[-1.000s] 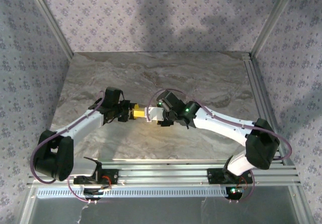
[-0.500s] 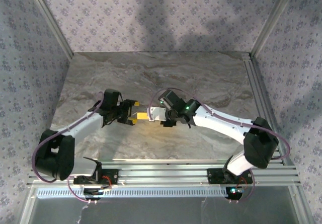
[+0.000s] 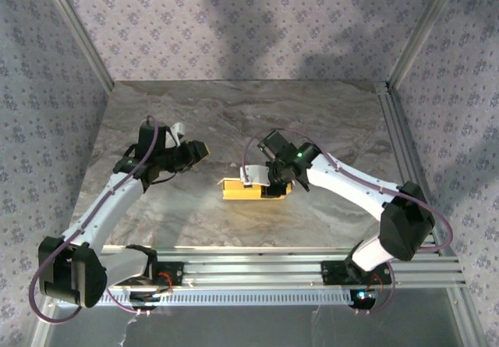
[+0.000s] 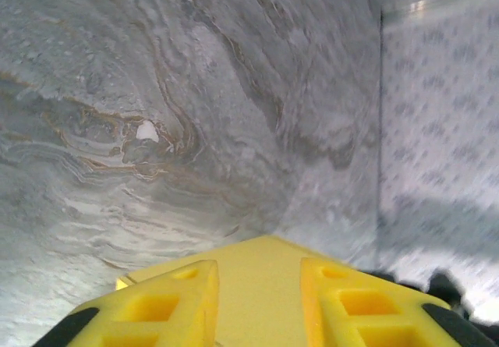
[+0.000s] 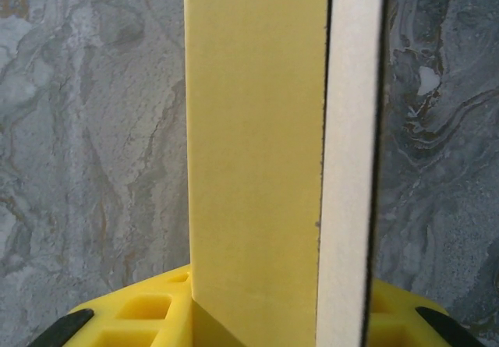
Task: Fold the paper box
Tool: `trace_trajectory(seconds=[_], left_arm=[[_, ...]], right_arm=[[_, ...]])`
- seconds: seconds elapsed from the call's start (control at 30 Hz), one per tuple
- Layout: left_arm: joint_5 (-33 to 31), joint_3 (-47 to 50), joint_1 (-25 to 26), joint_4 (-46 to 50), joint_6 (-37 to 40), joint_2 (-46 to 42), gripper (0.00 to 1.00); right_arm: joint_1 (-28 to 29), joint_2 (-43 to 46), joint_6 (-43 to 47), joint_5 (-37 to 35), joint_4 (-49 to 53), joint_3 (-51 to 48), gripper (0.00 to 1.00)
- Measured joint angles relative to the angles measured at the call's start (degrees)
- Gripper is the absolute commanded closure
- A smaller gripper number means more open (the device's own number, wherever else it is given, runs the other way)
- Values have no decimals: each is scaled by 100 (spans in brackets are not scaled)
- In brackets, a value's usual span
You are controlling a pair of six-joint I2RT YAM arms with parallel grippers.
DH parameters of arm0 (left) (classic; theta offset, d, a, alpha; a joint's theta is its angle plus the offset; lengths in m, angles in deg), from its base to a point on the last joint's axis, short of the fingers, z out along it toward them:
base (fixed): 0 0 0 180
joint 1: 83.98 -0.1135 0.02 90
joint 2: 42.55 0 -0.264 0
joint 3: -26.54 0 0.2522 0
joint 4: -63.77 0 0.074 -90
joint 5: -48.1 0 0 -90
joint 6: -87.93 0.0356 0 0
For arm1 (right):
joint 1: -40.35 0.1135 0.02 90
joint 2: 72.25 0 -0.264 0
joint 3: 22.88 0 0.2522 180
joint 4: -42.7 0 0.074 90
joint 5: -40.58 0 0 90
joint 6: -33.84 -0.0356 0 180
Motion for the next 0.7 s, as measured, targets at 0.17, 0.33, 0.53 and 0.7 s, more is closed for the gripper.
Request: trace_trajectory(seconds=[0.17, 0.33, 0.53, 0.7], left_arm=[[94, 79, 282, -39, 1193, 138, 76], [-120, 101, 866, -20, 2208, 116, 77], [-739, 98, 1257, 319, 2977, -413, 67], [-1174, -133, 1414, 979, 3279, -575, 62]], right_arm=[[-11, -391, 181, -24, 120, 341, 70], [-57, -564, 332, -55, 203, 531, 70], [-120, -632, 437, -42, 225, 603, 70], [-162, -636, 457, 26, 227, 608, 70]])
